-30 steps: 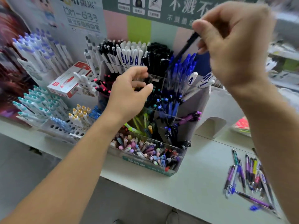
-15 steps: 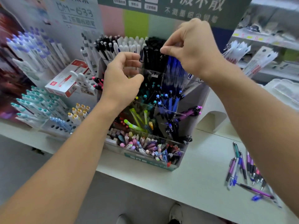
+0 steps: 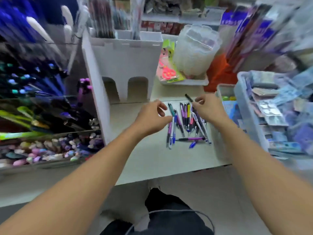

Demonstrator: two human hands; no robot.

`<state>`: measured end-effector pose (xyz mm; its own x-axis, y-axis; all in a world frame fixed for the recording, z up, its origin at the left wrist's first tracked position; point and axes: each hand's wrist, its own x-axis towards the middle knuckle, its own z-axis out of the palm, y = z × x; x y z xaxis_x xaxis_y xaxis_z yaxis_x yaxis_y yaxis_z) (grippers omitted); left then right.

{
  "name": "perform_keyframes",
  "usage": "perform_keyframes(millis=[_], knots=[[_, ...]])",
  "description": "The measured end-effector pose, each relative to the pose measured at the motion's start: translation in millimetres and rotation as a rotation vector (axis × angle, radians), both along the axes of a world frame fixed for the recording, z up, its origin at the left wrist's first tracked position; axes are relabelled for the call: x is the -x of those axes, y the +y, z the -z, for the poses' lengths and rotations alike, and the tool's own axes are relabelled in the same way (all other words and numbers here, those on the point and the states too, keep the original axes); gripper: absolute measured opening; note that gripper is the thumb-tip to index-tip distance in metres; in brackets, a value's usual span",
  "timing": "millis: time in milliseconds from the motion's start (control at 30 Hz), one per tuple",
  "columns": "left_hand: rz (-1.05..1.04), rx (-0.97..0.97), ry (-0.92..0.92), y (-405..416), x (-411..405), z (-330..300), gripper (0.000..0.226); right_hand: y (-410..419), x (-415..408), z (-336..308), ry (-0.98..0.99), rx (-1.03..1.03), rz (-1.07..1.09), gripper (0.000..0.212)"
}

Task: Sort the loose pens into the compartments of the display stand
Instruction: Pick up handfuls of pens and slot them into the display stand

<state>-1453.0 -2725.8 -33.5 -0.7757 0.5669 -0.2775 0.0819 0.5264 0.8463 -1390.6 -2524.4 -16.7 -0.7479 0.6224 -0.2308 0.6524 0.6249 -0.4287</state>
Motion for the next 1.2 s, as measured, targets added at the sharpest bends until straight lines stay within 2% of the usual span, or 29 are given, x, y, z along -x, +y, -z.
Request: perform_keyframes(millis=[67,133,233,333,433,567,733,900,1067,1200], knots=[[0.061,0.195,-0.064,30,-6,27,0.05,7,-21,29,-0.153,0.043,0.073,0.033],[0.067,0.361,-0.08,51,-11,51,0.067,8,-43,58,-0.306,0.009,0.041,0.049],[0.037,0.515,-0.068,74,-17,83,0.065,13,-68,97,-0.399,-0.032,0.027,0.064],[-0.03,0.531,-0.019,84,-21,102,0.059,15,-70,114,-0.311,-0.014,0.052,0.081],[-0.075,0.506,0.049,97,-23,112,0.049,19,-63,122,-0.227,-0.051,0.033,0.066],[-0.152,0.515,0.031,94,-10,112,0.032,14,-55,128,-0.08,-0.047,0.026,0.043],[-0.177,0.528,0.017,79,12,114,0.033,3,-43,135,0.026,-0.073,0.004,0.033],[-0.234,0.435,-0.058,79,19,117,0.023,-3,-24,132,0.066,0.044,0.096,0.021],[-0.35,0.342,-0.148,95,28,118,0.032,-1,-17,133,-0.018,0.021,0.066,0.031],[-0.314,0.329,-0.188,113,25,122,0.038,7,-18,129,-0.025,0.107,-0.013,0.038]])
